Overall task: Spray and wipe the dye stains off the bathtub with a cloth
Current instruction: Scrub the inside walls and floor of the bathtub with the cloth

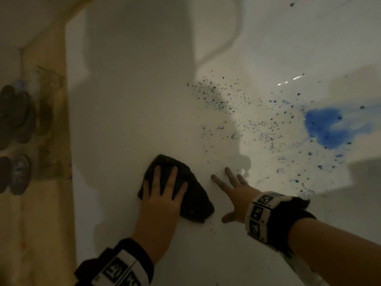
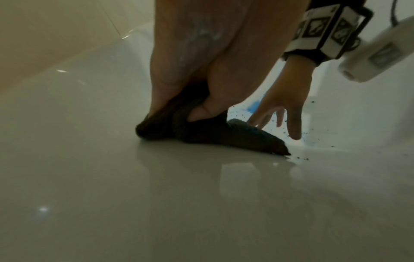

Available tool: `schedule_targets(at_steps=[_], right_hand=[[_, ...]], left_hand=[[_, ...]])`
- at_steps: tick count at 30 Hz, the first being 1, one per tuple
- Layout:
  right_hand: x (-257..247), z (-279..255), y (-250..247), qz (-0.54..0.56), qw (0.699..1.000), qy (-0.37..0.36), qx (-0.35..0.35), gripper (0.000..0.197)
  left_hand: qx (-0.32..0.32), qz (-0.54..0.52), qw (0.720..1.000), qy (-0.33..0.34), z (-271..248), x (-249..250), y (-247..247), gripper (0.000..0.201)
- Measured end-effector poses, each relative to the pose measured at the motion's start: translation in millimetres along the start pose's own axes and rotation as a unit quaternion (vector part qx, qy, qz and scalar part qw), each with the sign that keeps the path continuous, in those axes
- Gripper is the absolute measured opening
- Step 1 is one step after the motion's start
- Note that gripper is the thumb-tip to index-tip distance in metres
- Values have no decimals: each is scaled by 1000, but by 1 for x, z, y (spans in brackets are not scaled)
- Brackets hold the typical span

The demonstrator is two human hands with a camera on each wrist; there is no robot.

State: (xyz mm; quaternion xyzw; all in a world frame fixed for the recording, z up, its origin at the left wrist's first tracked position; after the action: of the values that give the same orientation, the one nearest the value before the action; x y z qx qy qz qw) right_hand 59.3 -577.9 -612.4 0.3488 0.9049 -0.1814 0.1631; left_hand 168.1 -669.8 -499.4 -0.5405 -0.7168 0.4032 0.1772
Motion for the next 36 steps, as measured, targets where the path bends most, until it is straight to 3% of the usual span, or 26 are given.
schedule_targets(at_steps=[3,6,7,10,11,13,18,21,23,24,26,28,32,36], right_hand=[[-1,-10,13,-14,1000,-8,-1,114],[11,-18,17,1,1000,10,15,116],[15,-21,18,6,1000,19,14,117],[23,-27,25,3,999,35,9,116],[24,-30,27,-1,999,36,5,116],[27,-35,33,-16,999,36,-7,115],[31,-52,53,-75,995,36,-55,113],[29,-62,64,-108,990,32,-85,113],[26,-69,71,-124,986,30,-105,113],[24,-72,76,-129,984,28,-116,113],[19,-79,89,-142,980,15,-139,113],[14,-83,103,-160,975,0,-153,114],[14,-86,118,-165,973,-5,-162,116],[18,-89,119,-194,970,-6,-149,113]], left_hand=[[17,22,998,48,-9,-11,-11,71],[124,41,991,-6,6,-45,-59,59],[121,58,990,-40,11,-57,-67,61],[4,34,992,-124,15,-76,-51,60],[-7,16,991,-134,11,-72,-45,60],[4,-25,992,-126,0,-52,-28,60],[-26,3,997,-68,-30,32,3,73],[-200,-44,978,-45,-54,80,30,65],[-242,-64,968,-19,-68,98,33,61],[-240,-73,968,-16,-74,97,30,60],[-118,-71,990,9,-77,83,2,64],[-63,-9,998,1,-82,56,-17,73],[-85,-20,995,-45,-95,19,1,87],[-86,-38,993,-70,-100,55,9,82]])
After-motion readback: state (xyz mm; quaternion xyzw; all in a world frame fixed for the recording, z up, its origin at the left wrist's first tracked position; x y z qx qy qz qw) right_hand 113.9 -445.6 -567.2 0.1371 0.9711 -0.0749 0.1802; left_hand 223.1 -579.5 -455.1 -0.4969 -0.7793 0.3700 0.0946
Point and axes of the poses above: each hand's wrist, its own z-axis towards the middle knuckle, its own y-axis out of the palm, x = y × z, the point moved 5 cm from there along z, towards the middle knuckle, and after that the axes turned 9 degrees about y, right-handed, at the moved point
